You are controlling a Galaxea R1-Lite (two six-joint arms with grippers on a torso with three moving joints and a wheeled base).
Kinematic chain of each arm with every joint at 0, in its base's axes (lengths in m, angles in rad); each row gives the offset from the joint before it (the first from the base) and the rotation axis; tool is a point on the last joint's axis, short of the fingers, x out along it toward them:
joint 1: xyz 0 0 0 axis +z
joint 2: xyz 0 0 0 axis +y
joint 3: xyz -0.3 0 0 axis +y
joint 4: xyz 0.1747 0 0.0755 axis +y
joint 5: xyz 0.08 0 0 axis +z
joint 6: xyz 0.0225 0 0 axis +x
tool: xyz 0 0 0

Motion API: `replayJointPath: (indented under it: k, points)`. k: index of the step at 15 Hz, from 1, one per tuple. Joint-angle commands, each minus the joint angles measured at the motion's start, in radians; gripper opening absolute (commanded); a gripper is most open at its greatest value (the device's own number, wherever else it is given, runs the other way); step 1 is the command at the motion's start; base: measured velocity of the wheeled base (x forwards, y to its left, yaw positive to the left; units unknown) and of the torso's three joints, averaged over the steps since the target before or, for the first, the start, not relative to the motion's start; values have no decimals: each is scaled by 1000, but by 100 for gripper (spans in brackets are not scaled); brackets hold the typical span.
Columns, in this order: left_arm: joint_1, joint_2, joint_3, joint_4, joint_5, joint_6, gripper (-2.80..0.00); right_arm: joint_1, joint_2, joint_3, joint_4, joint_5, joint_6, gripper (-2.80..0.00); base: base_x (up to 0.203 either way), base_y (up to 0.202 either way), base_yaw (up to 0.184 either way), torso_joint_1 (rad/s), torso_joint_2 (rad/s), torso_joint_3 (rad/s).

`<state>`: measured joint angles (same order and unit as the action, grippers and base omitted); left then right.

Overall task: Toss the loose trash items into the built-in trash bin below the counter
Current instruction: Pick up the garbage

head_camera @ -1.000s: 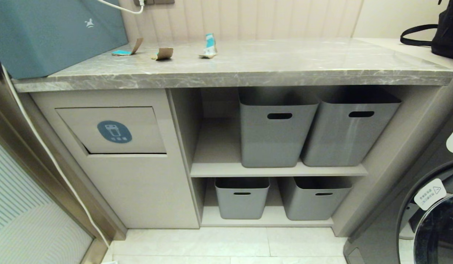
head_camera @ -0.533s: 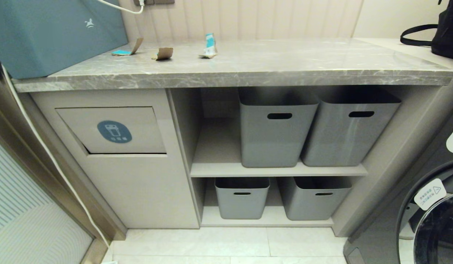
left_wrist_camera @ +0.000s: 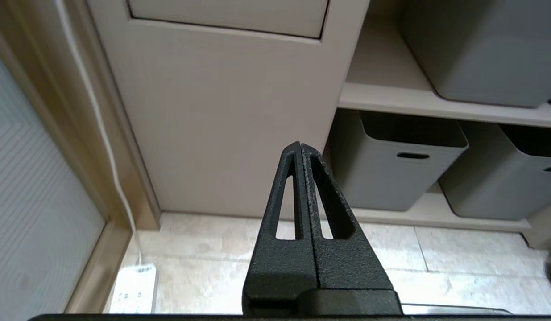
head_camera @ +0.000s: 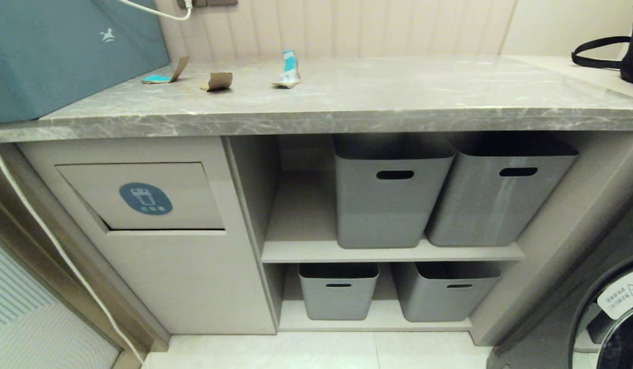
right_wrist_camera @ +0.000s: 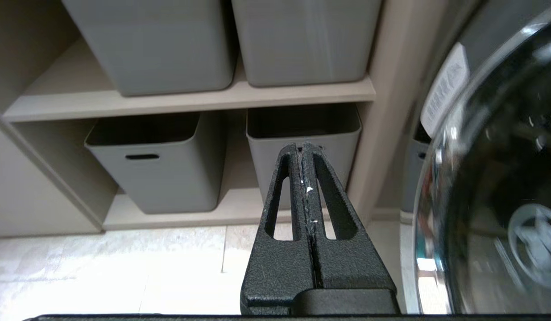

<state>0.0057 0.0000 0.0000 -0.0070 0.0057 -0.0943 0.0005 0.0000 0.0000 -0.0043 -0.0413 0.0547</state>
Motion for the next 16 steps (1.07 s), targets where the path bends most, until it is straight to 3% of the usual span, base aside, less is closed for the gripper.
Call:
replayJointPath:
  k: [1, 13, 16]
  points:
    - [0, 2, 2, -1, 0, -1, -280, 1, 0, 2, 0, 0, 1, -280, 188, 0, -3, 2, 3, -1]
    - [0, 2, 2, 1, 0, -2, -280, 1, 0, 2, 0, 1, 1, -280, 193, 0, -1, 1, 2, 1]
    - [0, 2, 2, 1, 0, -2, -280, 1, 0, 2, 0, 3, -6, -280, 45, 0, -1, 3, 1, 1]
